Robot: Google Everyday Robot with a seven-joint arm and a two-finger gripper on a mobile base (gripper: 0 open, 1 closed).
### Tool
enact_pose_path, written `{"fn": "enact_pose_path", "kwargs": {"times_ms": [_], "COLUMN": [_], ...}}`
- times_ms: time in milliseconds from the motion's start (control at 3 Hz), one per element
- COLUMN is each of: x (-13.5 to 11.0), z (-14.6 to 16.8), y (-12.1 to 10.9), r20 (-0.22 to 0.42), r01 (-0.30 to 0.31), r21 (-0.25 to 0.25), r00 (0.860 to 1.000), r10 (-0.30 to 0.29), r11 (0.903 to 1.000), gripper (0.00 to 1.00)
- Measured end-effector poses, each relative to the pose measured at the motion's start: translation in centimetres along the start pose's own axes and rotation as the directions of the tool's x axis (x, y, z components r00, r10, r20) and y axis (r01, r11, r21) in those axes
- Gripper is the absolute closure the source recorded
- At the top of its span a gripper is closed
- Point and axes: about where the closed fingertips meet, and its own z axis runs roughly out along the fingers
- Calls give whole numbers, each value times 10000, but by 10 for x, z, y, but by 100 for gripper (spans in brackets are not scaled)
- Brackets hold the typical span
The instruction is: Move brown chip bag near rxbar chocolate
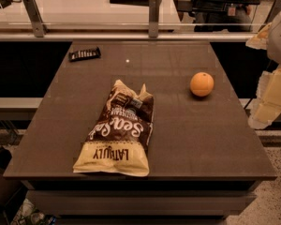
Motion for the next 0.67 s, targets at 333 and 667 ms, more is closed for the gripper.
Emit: {"fn": "enact_pose_path", "kwargs": {"times_ms": [333,667], "x": [0,-8], "z": [0,5], "y": [0,-7], "r20": [1,335], "r01": [0,-27], "r21": [2,-90], "r00": [10000,9994], "r10": [0,30], "r11": [10000,10000], "gripper": [0,0]}}
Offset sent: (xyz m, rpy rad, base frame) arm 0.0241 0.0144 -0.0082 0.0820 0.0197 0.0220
